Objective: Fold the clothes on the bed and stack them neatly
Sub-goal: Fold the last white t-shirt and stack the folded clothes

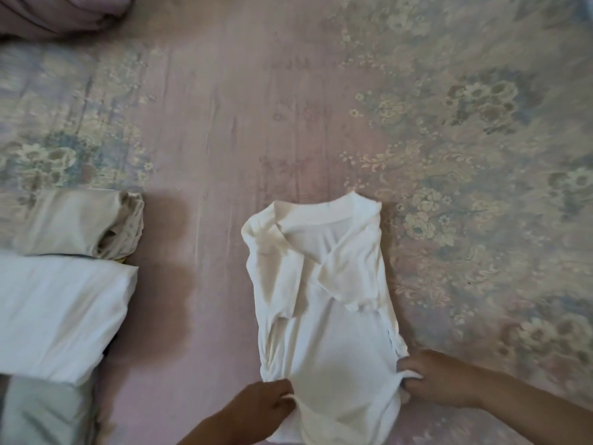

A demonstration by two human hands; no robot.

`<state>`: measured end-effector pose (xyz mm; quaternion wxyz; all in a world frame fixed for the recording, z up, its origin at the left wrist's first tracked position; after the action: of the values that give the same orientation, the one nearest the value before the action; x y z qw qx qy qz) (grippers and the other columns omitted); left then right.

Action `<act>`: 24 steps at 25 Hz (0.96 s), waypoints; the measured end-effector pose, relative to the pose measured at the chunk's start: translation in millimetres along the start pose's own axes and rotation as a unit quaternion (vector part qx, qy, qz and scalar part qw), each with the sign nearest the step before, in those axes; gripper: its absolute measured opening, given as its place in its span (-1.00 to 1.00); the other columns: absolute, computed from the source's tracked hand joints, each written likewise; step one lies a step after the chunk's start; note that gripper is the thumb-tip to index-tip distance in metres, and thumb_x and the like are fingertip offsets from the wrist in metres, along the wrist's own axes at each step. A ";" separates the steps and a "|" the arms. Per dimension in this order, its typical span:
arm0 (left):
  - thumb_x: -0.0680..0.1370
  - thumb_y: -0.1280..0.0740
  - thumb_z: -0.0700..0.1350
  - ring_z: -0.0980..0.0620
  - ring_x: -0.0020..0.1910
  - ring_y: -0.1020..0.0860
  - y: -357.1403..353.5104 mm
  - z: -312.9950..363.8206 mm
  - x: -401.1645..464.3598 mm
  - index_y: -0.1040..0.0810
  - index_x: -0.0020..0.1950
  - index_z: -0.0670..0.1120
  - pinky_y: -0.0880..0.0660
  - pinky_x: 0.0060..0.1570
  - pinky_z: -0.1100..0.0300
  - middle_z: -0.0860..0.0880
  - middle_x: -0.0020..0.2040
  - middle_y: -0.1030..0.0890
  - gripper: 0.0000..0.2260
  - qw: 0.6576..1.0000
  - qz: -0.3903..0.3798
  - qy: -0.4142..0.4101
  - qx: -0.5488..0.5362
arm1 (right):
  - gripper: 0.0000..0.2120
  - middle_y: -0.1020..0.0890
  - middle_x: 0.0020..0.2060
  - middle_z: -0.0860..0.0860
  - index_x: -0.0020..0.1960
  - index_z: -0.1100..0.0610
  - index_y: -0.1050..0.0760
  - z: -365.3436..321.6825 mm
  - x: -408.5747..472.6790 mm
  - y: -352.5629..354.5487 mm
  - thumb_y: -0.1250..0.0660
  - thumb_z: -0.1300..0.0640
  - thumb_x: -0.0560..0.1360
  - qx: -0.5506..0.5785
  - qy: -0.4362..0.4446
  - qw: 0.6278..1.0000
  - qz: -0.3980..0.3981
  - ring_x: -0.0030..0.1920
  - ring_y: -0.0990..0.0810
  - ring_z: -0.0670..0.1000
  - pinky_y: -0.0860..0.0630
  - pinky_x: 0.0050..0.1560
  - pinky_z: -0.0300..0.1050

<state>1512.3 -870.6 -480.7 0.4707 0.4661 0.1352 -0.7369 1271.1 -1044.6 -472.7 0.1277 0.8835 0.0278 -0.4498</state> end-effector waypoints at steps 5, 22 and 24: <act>0.64 -0.28 -0.15 -0.01 -0.07 -0.56 70.4 16.7 19.8 -0.65 -0.04 -0.18 -0.47 -0.05 0.07 -0.09 -0.10 -0.66 -0.82 0.976 0.107 -0.002 -0.189 | -0.86 -0.65 -0.15 -0.01 -0.02 0.10 -0.58 -9.4 16.6 62.4 -0.26 0.15 0.64 0.215 -0.065 0.972 0.072 -0.10 -0.59 -0.01 -0.47 -0.07 -0.10; 0.58 -0.40 -0.17 -0.23 0.26 -0.41 183.9 -4.0 90.2 -0.57 0.16 -0.28 -0.40 0.33 -0.08 -0.27 0.24 -0.41 -0.76 0.794 0.511 0.167 -0.283 | -0.78 -0.50 -0.24 0.18 -0.11 0.30 -0.48 2.5 101.5 180.1 -0.31 0.16 0.62 0.269 -0.081 0.825 0.490 -0.21 -0.47 0.08 -0.33 -0.18 -0.01; 0.50 -0.52 -0.14 -0.24 0.35 -0.35 189.9 -5.4 95.1 -0.46 0.32 -0.22 -0.37 0.36 -0.12 -0.25 0.35 -0.35 -0.54 0.808 0.482 0.181 -0.288 | -0.65 -0.54 0.10 0.18 0.23 0.28 -0.48 -6.5 112.2 190.3 -0.47 0.18 0.53 0.313 -0.075 0.828 0.458 0.03 -0.54 0.06 -0.48 0.04 0.03</act>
<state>1659.3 -1020.0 -515.5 0.8449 0.4392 0.1820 -0.2452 1374.1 -1234.1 -520.8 0.0373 0.7508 -0.5323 -0.3894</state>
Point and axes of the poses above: each hand's wrist, its own x-axis towards the middle knuckle, its own y-axis out of the back of the hand, z = x × y, the point moved 6 cm from there along x, towards the middle knuckle
